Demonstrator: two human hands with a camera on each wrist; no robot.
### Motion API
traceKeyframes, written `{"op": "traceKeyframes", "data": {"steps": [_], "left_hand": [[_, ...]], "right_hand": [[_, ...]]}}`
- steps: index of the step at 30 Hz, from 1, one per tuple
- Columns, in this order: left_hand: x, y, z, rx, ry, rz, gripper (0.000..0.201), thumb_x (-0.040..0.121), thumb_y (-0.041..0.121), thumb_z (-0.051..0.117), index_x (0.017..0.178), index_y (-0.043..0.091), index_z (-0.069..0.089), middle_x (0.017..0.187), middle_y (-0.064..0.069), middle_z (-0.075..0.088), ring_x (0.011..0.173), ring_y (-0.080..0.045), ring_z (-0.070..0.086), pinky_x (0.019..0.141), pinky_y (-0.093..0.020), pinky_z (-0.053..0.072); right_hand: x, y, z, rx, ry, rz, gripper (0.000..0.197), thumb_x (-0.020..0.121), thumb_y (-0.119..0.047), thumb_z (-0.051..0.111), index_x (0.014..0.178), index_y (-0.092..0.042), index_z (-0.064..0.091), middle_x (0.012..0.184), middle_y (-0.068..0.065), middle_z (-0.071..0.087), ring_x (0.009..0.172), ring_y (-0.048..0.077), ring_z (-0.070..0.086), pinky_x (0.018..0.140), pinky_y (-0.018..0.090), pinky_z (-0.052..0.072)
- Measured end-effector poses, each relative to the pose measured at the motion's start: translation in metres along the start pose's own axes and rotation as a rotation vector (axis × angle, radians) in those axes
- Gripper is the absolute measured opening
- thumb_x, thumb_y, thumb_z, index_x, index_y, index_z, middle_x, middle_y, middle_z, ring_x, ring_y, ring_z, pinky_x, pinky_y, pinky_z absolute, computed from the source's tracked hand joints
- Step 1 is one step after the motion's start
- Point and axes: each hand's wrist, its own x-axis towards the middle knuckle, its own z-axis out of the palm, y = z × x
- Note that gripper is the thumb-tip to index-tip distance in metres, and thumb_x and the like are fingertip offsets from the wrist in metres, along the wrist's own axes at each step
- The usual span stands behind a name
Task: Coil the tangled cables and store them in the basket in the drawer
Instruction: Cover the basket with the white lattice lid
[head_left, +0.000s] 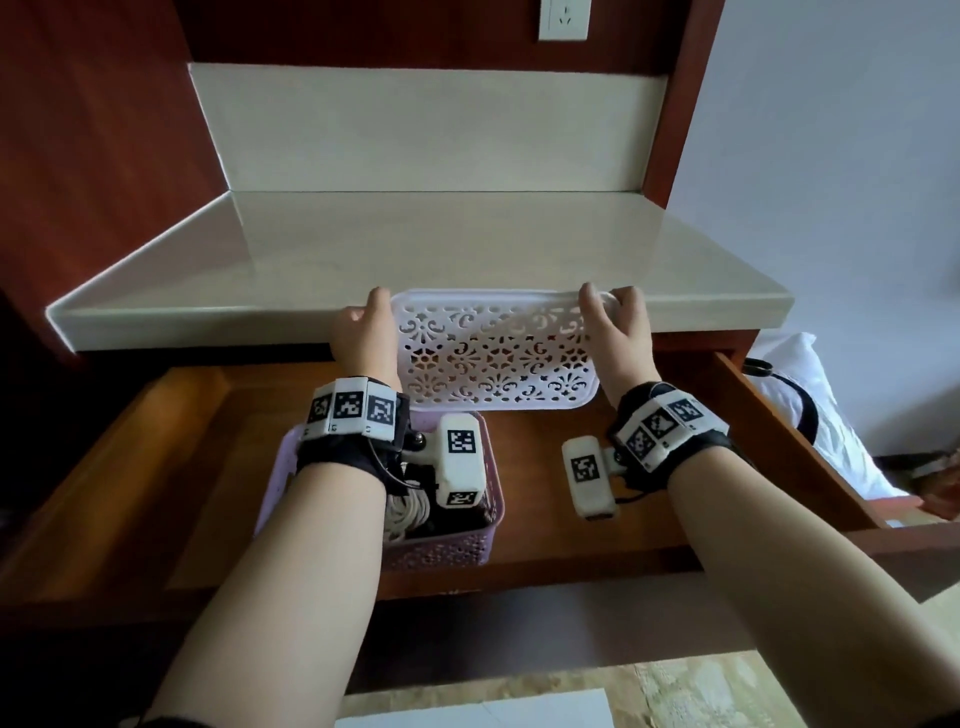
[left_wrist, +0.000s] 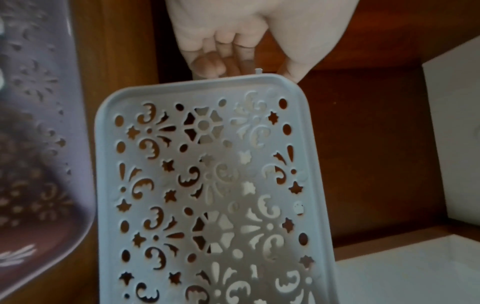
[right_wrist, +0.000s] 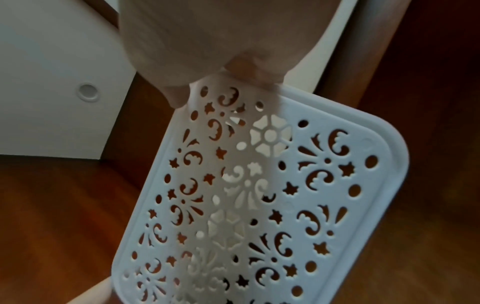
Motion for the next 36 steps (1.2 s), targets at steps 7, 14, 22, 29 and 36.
{"op": "traceKeyframes", "data": {"steps": [7,14,22,29,36], "left_hand": [[0.010,-0.006,-0.040,-0.072,-0.207,-0.350,0.031,0.088,0.045,0.053,0.073,0.018,0.053,0.057,0.002,0.045,0.045,-0.013,0.040,0.042,-0.018,0.032],[0.005,-0.006,-0.056,-0.222,-0.256,-0.479,0.016,0.089,0.003,0.043,0.072,0.005,0.042,0.078,-0.015,0.051,0.046,-0.023,0.059,0.038,-0.024,0.049],[0.002,-0.002,-0.065,0.041,-0.322,-0.448,0.017,0.073,-0.007,0.033,0.085,0.002,0.042,0.083,-0.014,0.045,0.045,-0.027,0.058,0.039,-0.026,0.048],[0.007,-0.004,-0.074,0.304,-0.354,-0.469,0.055,0.039,0.003,0.048,0.092,0.012,0.039,0.097,-0.015,0.056,0.082,-0.030,0.059,0.076,-0.039,0.053],[0.002,0.013,-0.096,0.609,-0.276,-0.431,0.053,0.069,-0.004,0.052,0.122,-0.002,0.049,0.125,-0.023,0.053,0.104,-0.044,0.061,0.086,-0.050,0.053]], "right_hand": [[-0.009,-0.007,0.014,0.028,-0.089,-0.149,0.027,0.091,-0.038,0.058,0.079,-0.026,0.037,0.072,-0.008,0.044,0.067,0.009,0.043,0.067,0.031,0.040],[-0.016,-0.010,0.011,0.029,-0.159,-0.156,0.036,0.075,-0.046,0.056,0.072,-0.013,0.045,0.069,-0.002,0.044,0.060,0.005,0.042,0.059,0.015,0.037],[-0.011,0.012,0.013,-0.203,-0.415,0.151,0.023,0.087,-0.032,0.063,0.080,-0.010,0.064,0.082,0.002,0.060,0.079,0.015,0.053,0.074,0.025,0.040],[-0.014,0.031,0.022,-0.596,-0.680,0.529,0.017,0.088,-0.020,0.062,0.078,-0.007,0.058,0.069,0.007,0.055,0.060,0.018,0.052,0.059,0.028,0.046],[-0.020,0.019,0.054,-0.536,-0.545,0.526,0.014,0.091,-0.003,0.054,0.077,0.000,0.056,0.093,0.020,0.064,0.084,0.030,0.065,0.074,0.038,0.054]]}}
